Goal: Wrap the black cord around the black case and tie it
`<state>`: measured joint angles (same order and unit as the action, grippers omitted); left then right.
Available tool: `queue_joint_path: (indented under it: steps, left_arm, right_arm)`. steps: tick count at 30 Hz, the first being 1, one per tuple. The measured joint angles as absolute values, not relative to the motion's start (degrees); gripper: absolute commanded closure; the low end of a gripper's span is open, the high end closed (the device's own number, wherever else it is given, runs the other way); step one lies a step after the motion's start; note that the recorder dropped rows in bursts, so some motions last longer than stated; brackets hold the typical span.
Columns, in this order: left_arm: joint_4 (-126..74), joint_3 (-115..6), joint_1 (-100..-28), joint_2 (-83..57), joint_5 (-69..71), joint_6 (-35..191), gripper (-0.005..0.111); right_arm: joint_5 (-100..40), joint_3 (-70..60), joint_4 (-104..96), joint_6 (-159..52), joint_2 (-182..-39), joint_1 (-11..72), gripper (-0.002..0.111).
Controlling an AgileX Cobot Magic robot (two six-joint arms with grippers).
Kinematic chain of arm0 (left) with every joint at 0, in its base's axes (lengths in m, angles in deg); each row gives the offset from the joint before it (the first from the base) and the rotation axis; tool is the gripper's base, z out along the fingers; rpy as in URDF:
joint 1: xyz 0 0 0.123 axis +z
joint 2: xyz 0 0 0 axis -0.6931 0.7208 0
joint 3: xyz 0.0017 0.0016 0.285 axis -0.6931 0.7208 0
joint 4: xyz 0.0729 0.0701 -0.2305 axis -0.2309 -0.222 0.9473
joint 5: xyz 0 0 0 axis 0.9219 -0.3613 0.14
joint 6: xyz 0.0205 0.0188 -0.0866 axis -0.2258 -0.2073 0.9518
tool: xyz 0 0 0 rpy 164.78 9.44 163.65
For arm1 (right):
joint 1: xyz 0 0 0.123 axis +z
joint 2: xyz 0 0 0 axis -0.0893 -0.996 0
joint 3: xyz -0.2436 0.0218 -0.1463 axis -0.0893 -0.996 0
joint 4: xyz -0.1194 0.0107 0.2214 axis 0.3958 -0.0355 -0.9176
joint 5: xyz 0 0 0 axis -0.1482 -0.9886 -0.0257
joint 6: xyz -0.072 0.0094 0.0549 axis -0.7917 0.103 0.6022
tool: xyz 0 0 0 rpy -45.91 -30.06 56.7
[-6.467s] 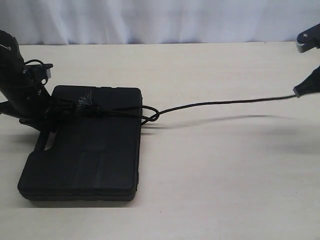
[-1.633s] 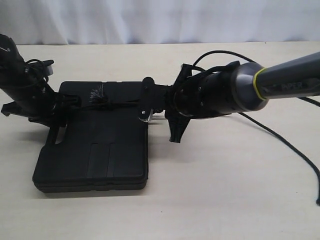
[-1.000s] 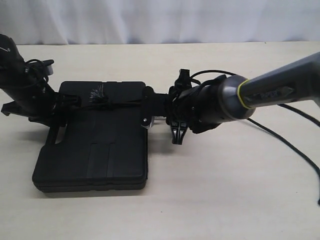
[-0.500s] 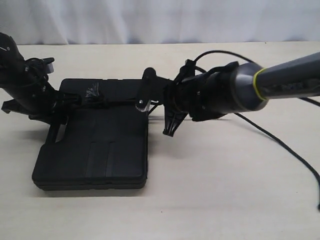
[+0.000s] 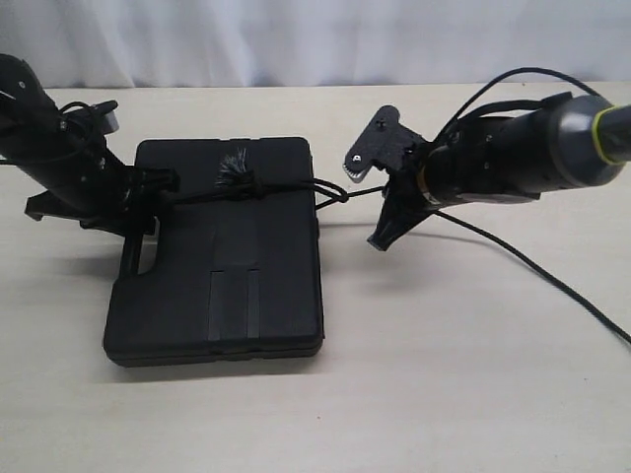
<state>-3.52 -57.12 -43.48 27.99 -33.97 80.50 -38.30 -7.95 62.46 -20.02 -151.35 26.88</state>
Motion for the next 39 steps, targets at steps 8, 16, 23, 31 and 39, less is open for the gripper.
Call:
queue_joint_path:
  steps: [8, 16, 23, 31, 39]
  left_arm:
    - [-2.3, -57.1, -43.5, 29.2, -34.0, 80.4, 0.107]
    - [1.1, -57.1, -43.5, 29.2, -34.0, 73.4, 0.082]
    - [5.4, -57.5, -42.6, 28.6, -34.0, 65.4, 0.061]
    - [4.3, -65.5, -41.9, 24.1, -40.8, 65.1, 0.063]
    - [4.7, -69.7, -41.9, 17.1, -48.4, 64.8, 0.107]
  right_arm:
    - [-37.5, -9.6, 61.3, -20.0, -151.3, 23.9, 0.104]
    - [-38.5, -9.6, 60.6, -20.0, -151.3, 23.9, 0.104]
    - [-44.7, -9.7, 58.5, -19.6, -151.3, 22.6, 0.072]
    - [-49.8, -9.7, 52.9, -19.4, -148.4, 21.6, 0.025]
    - [-62.9, -6.7, 50.2, -18.8, -139.1, 28.5, 0.069]
